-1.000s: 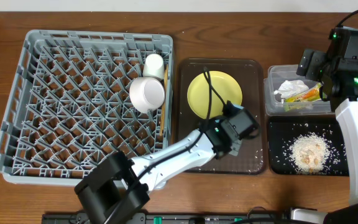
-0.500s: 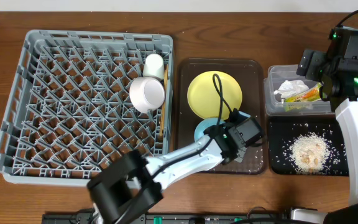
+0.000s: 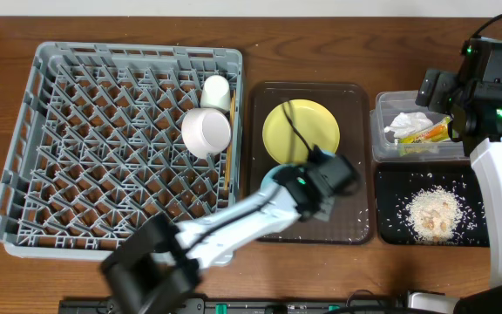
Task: Sort waste into correct bins and load items into the dishwasher rack
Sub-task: 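Grip the light-blue bowl rim with the left gripper and lift it, then lower the light-blue bowl into the rack's lower middle area, then release the bowl and move the left gripper to the yellow plate's edge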
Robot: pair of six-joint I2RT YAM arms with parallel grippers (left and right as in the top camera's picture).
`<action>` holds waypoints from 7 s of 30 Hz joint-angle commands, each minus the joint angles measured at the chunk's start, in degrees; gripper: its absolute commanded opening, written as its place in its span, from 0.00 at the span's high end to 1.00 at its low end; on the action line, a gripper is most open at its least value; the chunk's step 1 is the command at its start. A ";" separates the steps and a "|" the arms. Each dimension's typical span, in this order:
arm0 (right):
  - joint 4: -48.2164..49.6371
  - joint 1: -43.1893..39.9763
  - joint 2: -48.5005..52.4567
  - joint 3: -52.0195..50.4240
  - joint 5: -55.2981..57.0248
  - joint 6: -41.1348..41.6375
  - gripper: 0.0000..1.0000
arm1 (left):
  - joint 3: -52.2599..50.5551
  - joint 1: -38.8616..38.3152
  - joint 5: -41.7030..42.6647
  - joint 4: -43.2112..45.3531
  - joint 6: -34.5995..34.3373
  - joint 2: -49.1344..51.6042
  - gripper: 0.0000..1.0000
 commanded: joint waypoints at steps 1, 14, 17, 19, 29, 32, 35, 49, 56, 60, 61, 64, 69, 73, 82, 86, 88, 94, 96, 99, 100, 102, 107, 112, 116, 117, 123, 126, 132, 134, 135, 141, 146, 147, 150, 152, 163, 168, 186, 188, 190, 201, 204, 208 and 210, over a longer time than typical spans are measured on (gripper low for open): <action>-0.09 -0.31 -0.70 0.55 0.13 0.50 0.01 | -0.24 6.03 12.94 -1.57 -0.52 -7.87 0.94; -0.09 -0.31 -0.70 0.55 0.13 0.50 0.01 | -1.09 44.46 68.30 -8.57 7.63 -20.63 0.94; -0.09 -0.31 -0.70 0.55 0.13 0.50 0.01 | -3.78 49.64 70.07 -10.64 10.05 -20.57 0.94; -0.09 -0.31 -0.70 0.55 0.13 0.50 0.01 | -6.91 52.81 74.53 -10.32 11.32 -20.57 0.94; -0.07 -0.31 -0.70 0.55 0.13 0.50 0.01 | -20.37 62.62 75.69 -7.06 14.14 -20.57 0.94; -0.07 -0.31 -0.70 0.55 0.13 0.52 0.01 | -23.19 64.22 75.69 -5.22 14.14 -20.35 0.94; -0.07 -0.31 -0.70 0.55 0.13 0.50 0.01 | -24.81 65.33 75.67 -4.15 14.12 -19.93 0.94; -0.09 -0.31 -0.70 0.55 0.13 0.50 0.01 | -25.51 73.90 89.66 -1.75 9.40 -20.04 0.94; -0.07 -0.31 -0.70 0.55 0.13 0.50 0.01 | -25.51 72.50 89.66 -3.69 9.38 -20.11 0.94; -0.09 -0.31 -0.70 0.55 0.13 0.50 0.01 | -25.51 70.84 89.26 -4.02 10.27 -20.09 0.94; -0.07 -0.31 -0.70 0.55 0.13 0.50 0.01 | -25.51 70.49 88.61 -4.20 10.29 -20.09 0.94; -0.09 -0.31 -0.70 0.55 0.13 0.50 0.01 | -25.99 69.79 85.55 -4.42 10.27 -20.09 0.94; -0.09 -0.31 -0.70 0.55 0.13 0.50 0.01 | -28.85 69.70 83.71 -2.80 10.27 -20.04 0.94; -0.07 -0.31 -0.70 0.55 0.13 0.50 0.01 | -30.67 69.88 82.42 -1.09 10.25 -19.93 0.94; -0.09 -0.31 -0.70 0.55 0.13 0.50 0.01 | -30.67 75.63 70.66 4.28 9.84 -19.93 0.72; -0.09 -0.31 -0.70 0.55 0.13 0.50 0.01 | -30.64 75.87 63.30 4.70 9.84 -19.93 0.48; -0.09 -0.31 -0.70 0.55 0.13 0.50 0.01 | -30.64 75.87 62.93 5.16 9.88 -19.93 0.40; -0.07 -0.31 -0.70 0.55 0.13 0.50 0.01 | -29.11 75.89 62.73 8.37 9.81 -19.96 0.28; -0.09 -0.31 -0.70 0.55 0.13 0.50 0.01 | -27.30 75.87 61.68 8.33 9.57 -20.04 0.26; -0.09 -0.31 -0.70 0.55 0.13 0.50 0.01 | -23.76 75.87 61.40 8.31 8.26 -20.92 0.24; -0.07 -0.31 -0.70 0.55 0.13 0.50 0.01 | -22.16 75.87 61.02 7.93 8.26 -21.51 0.23; -0.07 -0.31 -0.70 0.55 0.13 0.50 0.01 | -18.80 75.87 58.60 5.64 7.82 -23.02 0.23; -0.09 -0.31 -0.70 0.55 0.13 0.50 0.01 | -11.26 74.29 49.40 -2.08 7.87 -29.38 0.31; -0.07 -0.31 -0.70 0.55 0.13 0.50 0.01 | -5.97 64.78 34.64 -6.21 6.40 -35.82 0.37; -0.09 -0.31 -0.70 0.55 0.13 0.50 0.01 | 2.91 51.56 21.70 -10.97 5.86 -33.55 0.37; -0.09 -0.31 -0.70 0.55 0.13 0.50 0.01 | 5.20 48.09 18.62 -11.98 5.86 -32.04 0.37; -0.09 -0.31 -0.70 0.55 0.13 0.50 0.01 | 18.16 31.15 -1.86 -21.24 5.90 -17.11 0.65; -0.09 -0.31 -0.70 0.55 0.13 0.50 0.01 | 20.13 29.09 -7.80 -26.51 5.92 -10.80 0.67; -0.09 -0.31 -0.70 0.55 0.13 0.50 0.01 | 20.00 29.03 -5.16 -31.65 5.97 -2.36 0.66; -0.09 -0.31 -0.70 0.55 0.13 0.50 0.01 | 20.00 29.03 -5.16 -31.82 6.16 0.04 0.66; -0.09 -0.31 -0.70 0.55 0.13 0.50 0.01 | 20.00 29.03 -5.16 -31.61 6.16 0.92 0.66; -0.09 -0.31 -0.70 0.55 0.13 0.50 0.01 | 19.98 29.03 -4.68 -29.35 6.16 4.52 0.66; -0.09 -0.31 -0.70 0.55 0.13 0.50 0.01 | 19.50 29.03 -2.99 -26.58 6.40 6.16 0.66; -0.09 -0.31 -0.70 0.55 0.13 0.52 0.01 | 19.08 29.03 -2.99 -25.66 6.40 6.16 0.65; -0.07 -0.31 -0.70 0.55 0.13 0.50 0.01 | 17.59 29.03 -2.97 -22.77 6.40 6.16 0.62; -0.09 -0.31 -0.70 0.55 0.13 0.50 0.01 | 16.90 29.03 -2.89 -21.64 6.40 6.16 0.60; -0.09 -0.31 -0.70 0.55 0.13 0.50 0.01 | 14.19 29.03 -2.56 -20.35 6.38 6.21 0.60; -0.07 -0.31 -0.70 0.55 0.13 0.50 0.01 | 11.76 28.55 -2.34 -19.08 6.36 6.21 0.65; -0.07 -0.31 -0.70 0.55 0.13 0.50 0.01 | 11.41 27.80 -7.61 -13.90 6.38 6.21 0.78; -0.07 -0.31 -0.70 0.55 0.13 0.50 0.01 | 11.41 27.80 -7.69 -13.68 6.40 6.21 0.79; -0.09 -0.31 -0.70 0.55 0.13 0.50 0.01 | 11.41 27.80 -7.69 -13.33 6.38 6.21 0.85; -0.09 -0.31 -0.70 0.55 0.13 0.50 0.01 | 11.39 27.87 -7.82 -11.52 8.39 6.21 0.86; -0.09 -0.31 -0.70 0.55 0.13 0.50 0.01 | 11.39 27.87 -7.82 -11.08 8.57 6.21 0.86; -0.09 -0.31 -0.70 0.55 0.13 0.50 0.01 | 11.41 27.87 -7.82 -10.71 8.63 6.21 0.86; -0.09 -0.31 -0.70 0.55 0.13 0.50 0.01 | 11.41 27.87 -8.00 -10.71 8.98 6.21 0.85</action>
